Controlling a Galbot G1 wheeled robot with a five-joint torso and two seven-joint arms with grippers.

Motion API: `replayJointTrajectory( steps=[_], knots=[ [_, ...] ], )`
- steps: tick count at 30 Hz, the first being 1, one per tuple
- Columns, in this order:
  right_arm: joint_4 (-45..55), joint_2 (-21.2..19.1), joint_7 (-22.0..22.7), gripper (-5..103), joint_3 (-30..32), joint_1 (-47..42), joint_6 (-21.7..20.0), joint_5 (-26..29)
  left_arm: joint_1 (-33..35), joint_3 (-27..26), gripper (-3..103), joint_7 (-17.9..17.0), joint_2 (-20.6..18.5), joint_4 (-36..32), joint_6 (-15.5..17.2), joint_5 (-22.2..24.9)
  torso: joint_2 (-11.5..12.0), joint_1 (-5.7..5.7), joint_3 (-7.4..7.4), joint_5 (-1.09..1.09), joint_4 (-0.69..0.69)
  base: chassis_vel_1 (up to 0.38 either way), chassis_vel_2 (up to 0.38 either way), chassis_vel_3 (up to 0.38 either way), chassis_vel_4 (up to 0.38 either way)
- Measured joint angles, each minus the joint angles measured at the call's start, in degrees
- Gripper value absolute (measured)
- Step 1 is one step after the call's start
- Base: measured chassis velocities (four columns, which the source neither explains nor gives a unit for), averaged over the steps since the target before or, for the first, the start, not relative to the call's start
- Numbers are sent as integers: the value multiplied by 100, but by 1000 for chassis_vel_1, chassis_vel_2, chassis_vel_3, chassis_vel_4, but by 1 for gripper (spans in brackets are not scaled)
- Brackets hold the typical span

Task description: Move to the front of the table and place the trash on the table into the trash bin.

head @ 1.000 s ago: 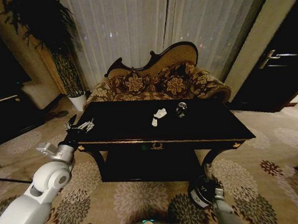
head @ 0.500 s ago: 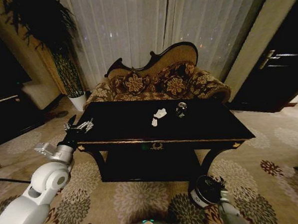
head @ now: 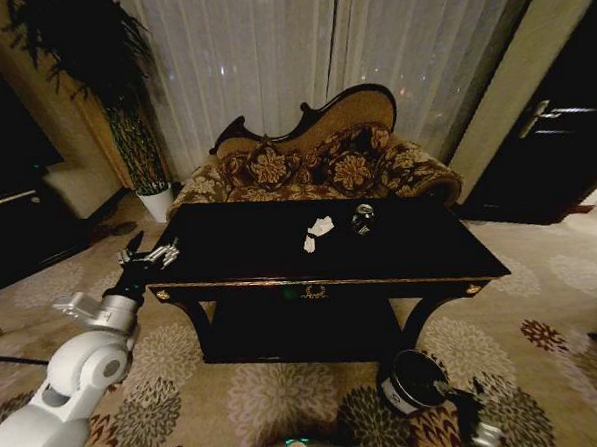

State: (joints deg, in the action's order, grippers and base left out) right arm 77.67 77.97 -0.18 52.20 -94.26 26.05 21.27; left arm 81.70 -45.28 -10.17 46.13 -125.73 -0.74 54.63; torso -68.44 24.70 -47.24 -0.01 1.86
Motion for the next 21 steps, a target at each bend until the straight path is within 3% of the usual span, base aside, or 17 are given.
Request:
replayJointTrajectory(
  steps=[6, 14, 21],
  knots=[
    [1362, 180, 60, 100, 256, -736, -46, 264, 112, -119, 100, -46, 31, 74, -26, -21, 0, -1, 0, 0, 0, 0, 0, 0, 0],
    [3585, 63, 183, 100, 715, -1325, -755, 1103, 204, -173, 100, -39, 32, 99, -85, -79, 0, 1, -1, 0, -1, 0, 0, 0, 0],
    [4337, -142, 271, 100, 1055, -1394, -972, 1329, 244, -149, 100, -37, 44, 86, -89, -179, 0, 0, -1, 0, 0, 0, 0, 0, 0]
  ],
)
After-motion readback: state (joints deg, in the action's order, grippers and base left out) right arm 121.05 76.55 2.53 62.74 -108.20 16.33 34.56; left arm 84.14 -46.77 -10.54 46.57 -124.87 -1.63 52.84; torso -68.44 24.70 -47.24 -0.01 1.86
